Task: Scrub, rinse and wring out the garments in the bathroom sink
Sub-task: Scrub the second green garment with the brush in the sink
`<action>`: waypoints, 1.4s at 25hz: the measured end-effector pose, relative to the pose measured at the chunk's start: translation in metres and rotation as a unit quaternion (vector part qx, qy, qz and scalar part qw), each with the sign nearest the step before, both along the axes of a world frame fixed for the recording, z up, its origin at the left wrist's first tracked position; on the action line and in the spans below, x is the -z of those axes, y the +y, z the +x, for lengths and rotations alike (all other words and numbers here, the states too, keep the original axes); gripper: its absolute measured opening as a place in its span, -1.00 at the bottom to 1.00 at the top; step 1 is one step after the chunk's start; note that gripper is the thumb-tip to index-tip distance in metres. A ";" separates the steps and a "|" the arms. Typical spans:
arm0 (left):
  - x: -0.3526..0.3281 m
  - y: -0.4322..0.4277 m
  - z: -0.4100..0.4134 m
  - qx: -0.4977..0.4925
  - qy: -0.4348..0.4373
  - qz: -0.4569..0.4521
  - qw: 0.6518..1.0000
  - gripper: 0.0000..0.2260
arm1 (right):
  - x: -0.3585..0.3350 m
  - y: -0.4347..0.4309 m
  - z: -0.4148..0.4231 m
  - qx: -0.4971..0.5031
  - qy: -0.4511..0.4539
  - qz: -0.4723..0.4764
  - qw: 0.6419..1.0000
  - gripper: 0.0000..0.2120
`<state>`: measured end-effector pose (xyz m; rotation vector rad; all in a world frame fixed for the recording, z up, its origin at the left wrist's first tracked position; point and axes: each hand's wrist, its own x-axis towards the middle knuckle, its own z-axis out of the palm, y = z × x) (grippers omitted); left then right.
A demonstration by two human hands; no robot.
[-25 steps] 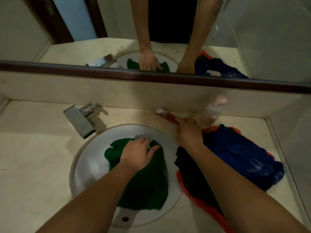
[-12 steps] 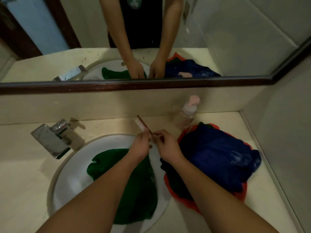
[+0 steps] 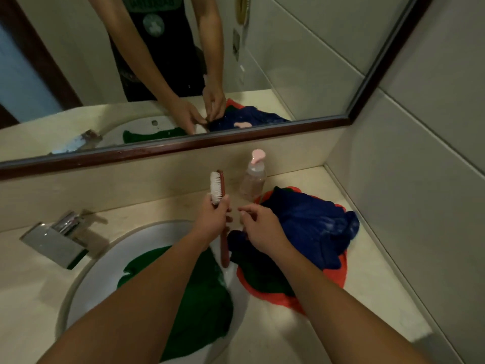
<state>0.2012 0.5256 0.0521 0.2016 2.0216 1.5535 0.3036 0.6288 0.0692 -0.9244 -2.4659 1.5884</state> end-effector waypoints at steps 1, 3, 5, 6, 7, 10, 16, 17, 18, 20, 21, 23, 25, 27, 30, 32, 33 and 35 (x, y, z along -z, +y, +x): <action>-0.001 0.006 0.000 0.029 0.048 -0.023 0.998 -0.82 | -0.005 0.012 0.003 0.020 0.011 0.052 0.998 -0.76; -0.001 0.016 -0.001 0.115 0.153 -0.082 0.978 -0.87 | -0.020 0.041 0.002 0.067 0.051 0.150 0.985 -0.76; -0.003 0.022 -0.004 0.186 0.218 -0.139 0.948 -0.83 | -0.034 0.066 -0.007 0.087 0.069 0.232 0.966 -0.71; -0.004 0.025 -0.005 0.206 0.240 -0.157 0.936 -0.80 | -0.038 0.078 -0.014 0.087 0.070 0.266 0.957 -0.68; -0.006 0.028 -0.007 0.216 0.263 -0.168 0.925 -0.77 | -0.042 0.088 -0.022 0.079 0.072 0.294 0.950 -0.65; -0.013 0.041 -0.013 0.225 0.322 -0.184 0.901 -0.71 | -0.046 0.116 -0.047 0.039 0.047 0.329 0.942 -0.63; -0.021 0.057 -0.029 0.225 0.385 -0.255 0.858 -0.62 | -0.038 0.129 -0.070 0.000 0.051 0.238 0.970 -0.66; -0.020 0.056 -0.031 0.223 0.385 -0.259 0.857 -0.63 | -0.037 0.128 -0.074 -0.010 0.048 0.222 0.974 -0.67; -0.019 0.055 -0.034 0.220 0.385 -0.260 0.858 -0.63 | -0.037 0.127 -0.077 -0.021 0.044 0.208 0.977 -0.69; -0.018 0.053 -0.039 0.214 0.391 -0.259 0.857 -0.62 | -0.035 0.125 -0.081 -0.032 0.041 0.189 0.981 -0.70; -0.018 0.052 -0.041 0.214 0.395 -0.258 0.855 -0.61 | -0.035 0.125 -0.082 -0.028 0.044 0.179 0.983 -0.70; -0.018 0.052 -0.046 0.221 0.407 -0.257 0.848 -0.58 | -0.036 0.127 -0.083 -0.013 0.042 0.151 0.988 -0.71; -0.018 0.050 -0.050 0.227 0.424 -0.258 0.838 -0.57 | -0.037 0.130 -0.085 -0.005 0.033 0.132 0.991 -0.74; -0.017 0.045 -0.051 0.223 0.436 -0.255 0.834 -0.59 | -0.037 0.132 -0.086 0.004 0.030 0.122 0.992 -0.81; -0.013 0.036 -0.055 0.209 0.425 -0.257 0.842 -0.61 | -0.037 0.132 -0.089 0.006 0.023 0.097 0.995 -0.84; -0.012 0.035 -0.058 0.204 0.424 -0.260 0.843 -0.62 | -0.036 0.131 -0.089 0.008 0.022 0.087 0.996 -0.76; -0.011 0.035 -0.059 0.204 0.426 -0.259 0.843 -0.63 | -0.036 0.131 -0.089 0.007 0.024 0.087 0.996 -0.73; -0.012 0.038 -0.059 0.209 0.424 -0.257 0.843 -0.63 | -0.035 0.130 -0.088 0.011 0.031 0.094 0.995 -0.72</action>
